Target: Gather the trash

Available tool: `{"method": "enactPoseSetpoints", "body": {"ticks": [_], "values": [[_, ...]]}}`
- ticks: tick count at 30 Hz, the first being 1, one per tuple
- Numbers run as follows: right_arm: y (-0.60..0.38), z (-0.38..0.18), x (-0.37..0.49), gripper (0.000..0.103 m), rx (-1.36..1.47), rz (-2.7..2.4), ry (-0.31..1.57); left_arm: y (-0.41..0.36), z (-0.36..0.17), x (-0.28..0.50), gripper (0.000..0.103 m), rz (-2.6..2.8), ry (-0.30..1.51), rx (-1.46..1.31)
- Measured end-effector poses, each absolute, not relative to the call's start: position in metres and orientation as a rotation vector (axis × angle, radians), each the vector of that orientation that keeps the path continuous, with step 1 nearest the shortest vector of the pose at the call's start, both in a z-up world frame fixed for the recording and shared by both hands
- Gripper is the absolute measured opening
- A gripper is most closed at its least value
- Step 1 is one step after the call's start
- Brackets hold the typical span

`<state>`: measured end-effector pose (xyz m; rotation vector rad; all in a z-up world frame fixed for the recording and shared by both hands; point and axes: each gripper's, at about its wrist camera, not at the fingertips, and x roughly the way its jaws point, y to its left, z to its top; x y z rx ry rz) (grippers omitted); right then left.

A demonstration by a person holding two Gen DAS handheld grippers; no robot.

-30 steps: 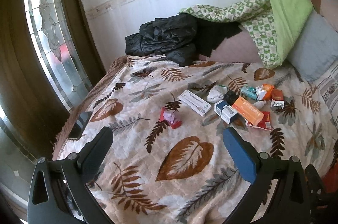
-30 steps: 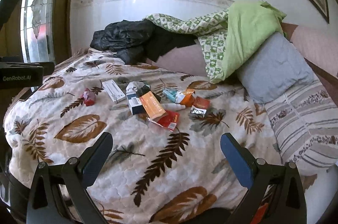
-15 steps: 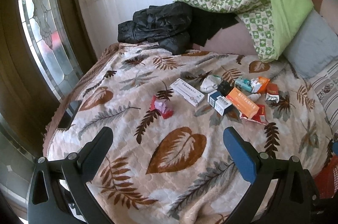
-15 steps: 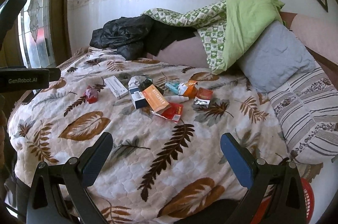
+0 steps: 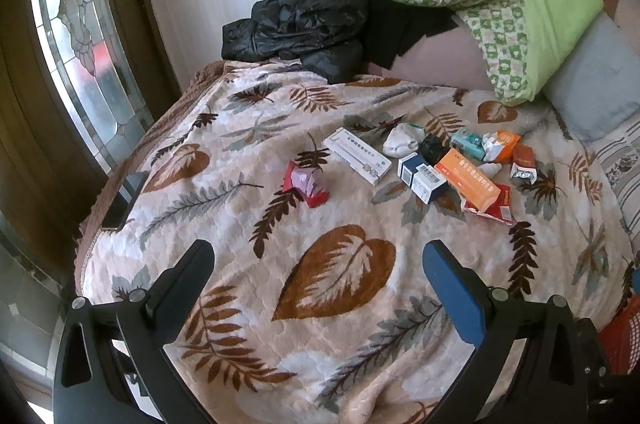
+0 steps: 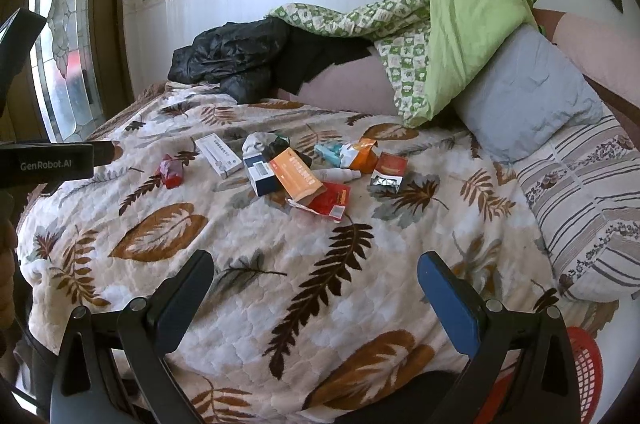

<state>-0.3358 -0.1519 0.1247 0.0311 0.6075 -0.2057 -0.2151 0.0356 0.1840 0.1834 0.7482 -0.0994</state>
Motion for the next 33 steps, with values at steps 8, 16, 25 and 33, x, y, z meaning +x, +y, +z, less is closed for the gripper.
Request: {"method": "enactPoseSetpoints", "body": {"ticks": [8, 16, 25, 33], "values": [[-0.150, 0.119, -0.330, 0.102, 0.029, -0.197, 0.627, 0.039, 0.177, -0.209, 0.103, -0.092, 0.771, 0.174], [-0.151, 0.116, -0.327, 0.102, 0.031, -0.196, 0.632, 0.041, 0.172, -0.205, 0.103, -0.089, 0.783, 0.170], [-0.149, 0.113, -0.326, 0.102, 0.034, -0.195, 0.638, 0.045, 0.168, -0.202, 0.103, -0.079, 0.791, 0.167], [-0.148, 0.109, -0.315, 0.102, 0.025, -0.149, 0.658, 0.083, 0.173, -0.175, 0.103, -0.003, 0.761, 0.152]]}}
